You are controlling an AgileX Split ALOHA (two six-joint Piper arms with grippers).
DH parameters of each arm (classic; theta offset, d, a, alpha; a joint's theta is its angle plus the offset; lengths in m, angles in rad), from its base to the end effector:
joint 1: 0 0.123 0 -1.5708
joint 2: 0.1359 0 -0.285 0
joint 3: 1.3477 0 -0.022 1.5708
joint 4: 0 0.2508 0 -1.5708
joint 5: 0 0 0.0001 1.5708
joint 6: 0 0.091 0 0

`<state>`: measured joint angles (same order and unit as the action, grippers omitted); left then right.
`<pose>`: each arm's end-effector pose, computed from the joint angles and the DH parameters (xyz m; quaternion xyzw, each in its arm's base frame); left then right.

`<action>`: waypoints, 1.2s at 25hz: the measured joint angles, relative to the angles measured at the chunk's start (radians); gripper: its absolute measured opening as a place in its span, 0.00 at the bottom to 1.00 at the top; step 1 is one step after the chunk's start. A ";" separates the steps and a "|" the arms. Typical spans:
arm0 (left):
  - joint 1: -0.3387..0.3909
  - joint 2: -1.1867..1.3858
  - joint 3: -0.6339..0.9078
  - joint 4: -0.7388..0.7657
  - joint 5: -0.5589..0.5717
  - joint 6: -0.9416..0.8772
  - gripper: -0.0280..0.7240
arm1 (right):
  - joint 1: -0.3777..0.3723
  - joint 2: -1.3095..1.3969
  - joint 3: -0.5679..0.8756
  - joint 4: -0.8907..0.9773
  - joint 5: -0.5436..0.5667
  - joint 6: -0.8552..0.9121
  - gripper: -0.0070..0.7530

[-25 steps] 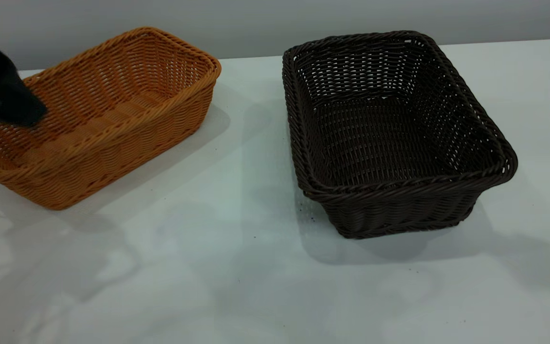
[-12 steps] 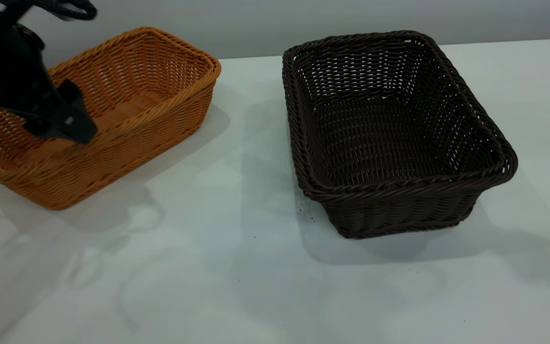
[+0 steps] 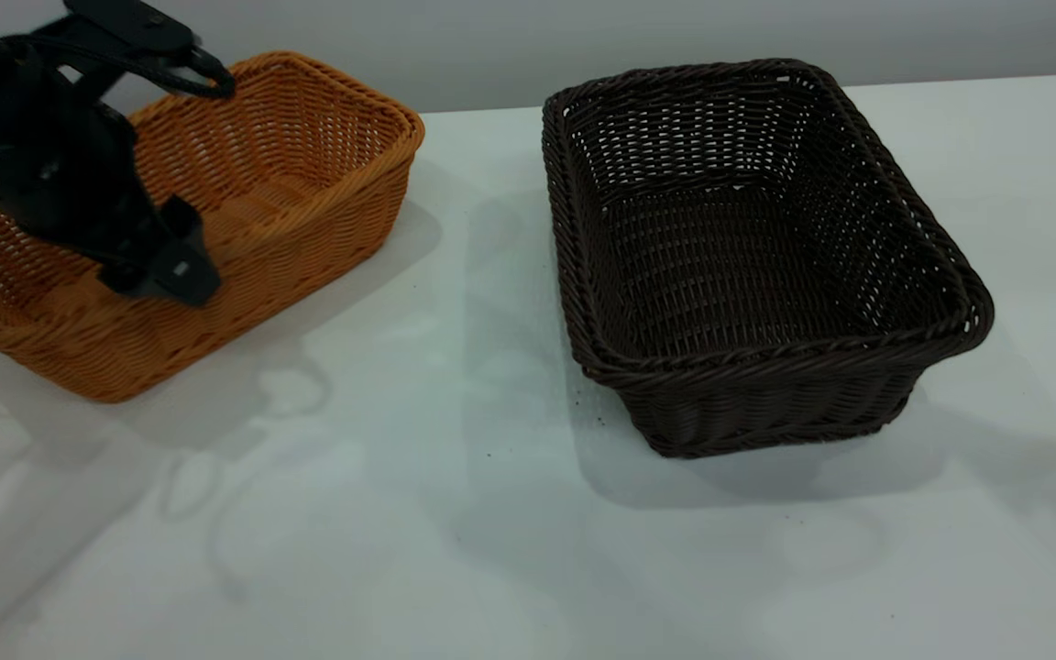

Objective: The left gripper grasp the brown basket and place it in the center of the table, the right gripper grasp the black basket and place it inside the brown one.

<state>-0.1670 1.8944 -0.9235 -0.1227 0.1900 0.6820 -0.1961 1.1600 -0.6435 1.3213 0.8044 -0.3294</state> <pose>0.3407 -0.0596 0.1185 0.3479 0.9044 0.0373 0.2441 0.2188 0.0214 0.2719 0.2928 0.7997 0.4554 0.2596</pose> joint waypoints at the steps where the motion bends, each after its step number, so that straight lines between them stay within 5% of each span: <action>1: -0.006 0.012 -0.004 0.000 -0.001 0.000 0.76 | 0.006 0.014 0.000 0.006 0.004 0.000 0.75; 11: -0.048 0.057 -0.012 0.001 -0.013 0.002 0.76 | 0.248 0.176 -0.001 0.088 -0.079 0.128 0.71; 21: -0.056 0.057 -0.012 -0.008 -0.017 -0.001 0.76 | 0.541 0.257 -0.001 0.088 -0.316 0.411 0.71; 30: -0.056 0.057 -0.012 -0.011 -0.021 -0.002 0.76 | 0.579 0.381 -0.001 0.080 -0.377 0.519 0.71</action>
<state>-0.2230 1.9510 -0.9356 -0.1334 0.1688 0.6798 0.3829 1.5411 -0.6445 1.4012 0.4274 0.1897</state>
